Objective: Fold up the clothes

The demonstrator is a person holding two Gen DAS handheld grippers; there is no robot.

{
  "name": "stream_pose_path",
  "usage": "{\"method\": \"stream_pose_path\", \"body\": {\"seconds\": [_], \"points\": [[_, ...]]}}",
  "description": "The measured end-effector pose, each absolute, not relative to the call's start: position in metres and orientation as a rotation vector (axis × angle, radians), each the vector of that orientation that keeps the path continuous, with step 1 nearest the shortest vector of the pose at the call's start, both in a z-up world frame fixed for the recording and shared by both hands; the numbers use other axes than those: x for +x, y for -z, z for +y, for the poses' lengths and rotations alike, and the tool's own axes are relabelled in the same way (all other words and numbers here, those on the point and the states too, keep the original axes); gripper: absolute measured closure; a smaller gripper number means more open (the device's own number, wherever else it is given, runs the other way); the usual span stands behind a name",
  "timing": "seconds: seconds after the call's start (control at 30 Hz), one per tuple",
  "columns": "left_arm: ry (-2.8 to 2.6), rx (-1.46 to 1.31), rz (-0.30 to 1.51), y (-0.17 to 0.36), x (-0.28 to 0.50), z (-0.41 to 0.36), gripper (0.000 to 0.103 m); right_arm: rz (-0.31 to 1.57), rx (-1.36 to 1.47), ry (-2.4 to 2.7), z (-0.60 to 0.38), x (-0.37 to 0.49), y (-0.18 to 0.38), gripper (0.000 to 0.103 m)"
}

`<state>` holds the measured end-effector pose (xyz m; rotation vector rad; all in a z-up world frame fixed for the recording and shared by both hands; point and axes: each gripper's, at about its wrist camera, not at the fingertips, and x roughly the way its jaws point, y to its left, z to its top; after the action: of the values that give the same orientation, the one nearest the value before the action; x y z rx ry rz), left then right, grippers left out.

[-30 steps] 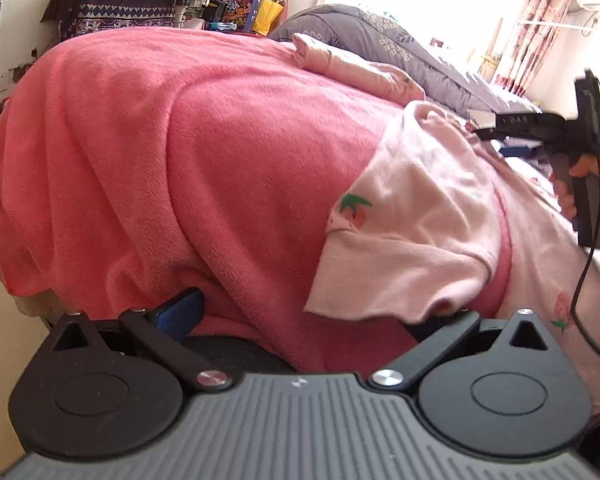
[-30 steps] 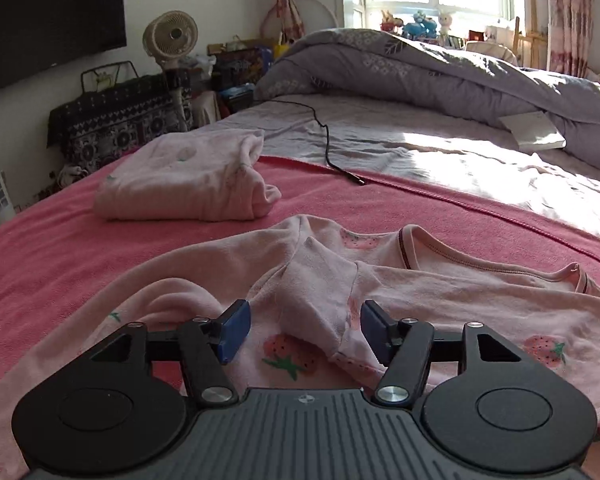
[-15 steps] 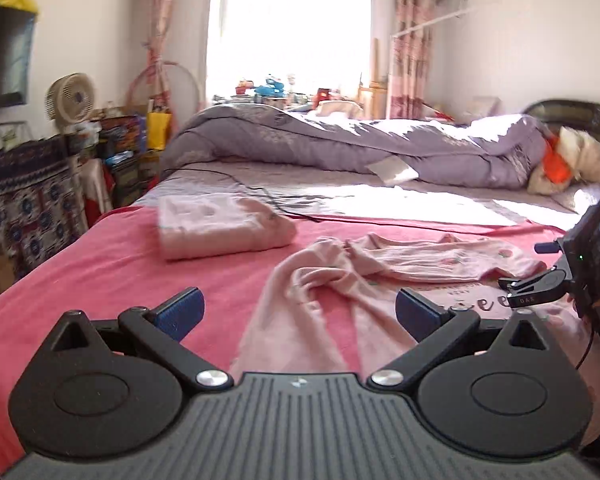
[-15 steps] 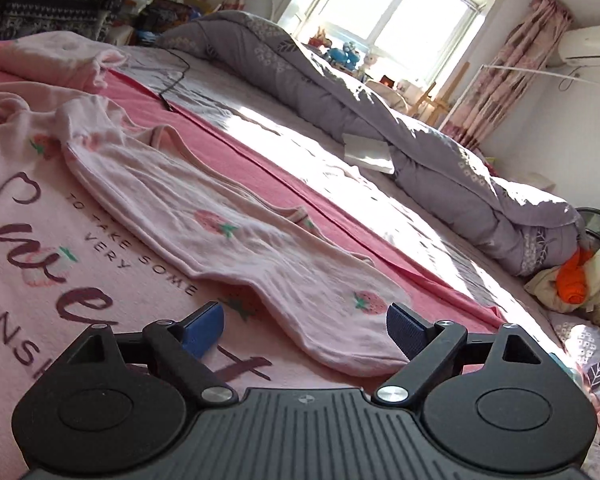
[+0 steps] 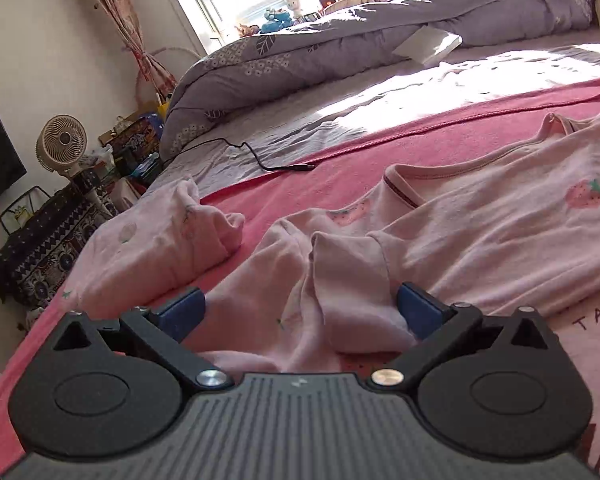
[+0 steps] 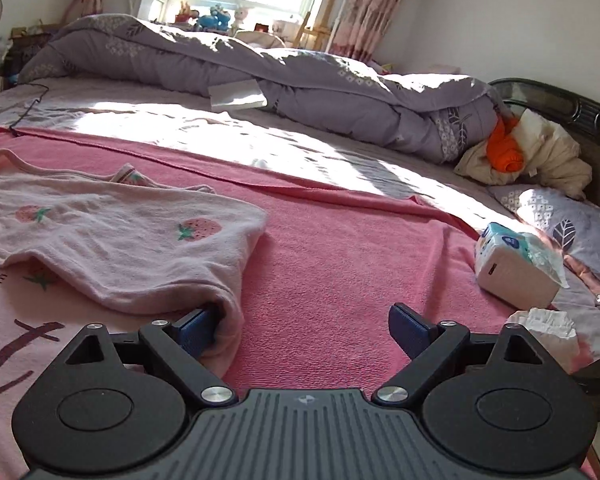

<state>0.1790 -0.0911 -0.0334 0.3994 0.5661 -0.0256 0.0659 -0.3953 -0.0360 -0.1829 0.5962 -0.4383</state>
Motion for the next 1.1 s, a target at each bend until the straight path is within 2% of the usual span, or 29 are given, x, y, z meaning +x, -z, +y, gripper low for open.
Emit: {"method": "stream_pose_path", "body": {"seconds": [0.03,0.2,1.1], "points": [[0.033,0.36,0.577,0.029,0.18,-0.086,0.0,0.598,-0.161,0.437,-0.401,0.065,0.036,0.003],[0.075,0.246,0.631,0.029,0.185,-0.068,0.0,0.616,-0.202,0.455,-0.397,0.068,0.04,0.003],[0.097,0.193,0.649,0.027,0.189,-0.064,0.0,0.668,-0.227,0.446,-0.398,0.064,0.035,0.0]]}}
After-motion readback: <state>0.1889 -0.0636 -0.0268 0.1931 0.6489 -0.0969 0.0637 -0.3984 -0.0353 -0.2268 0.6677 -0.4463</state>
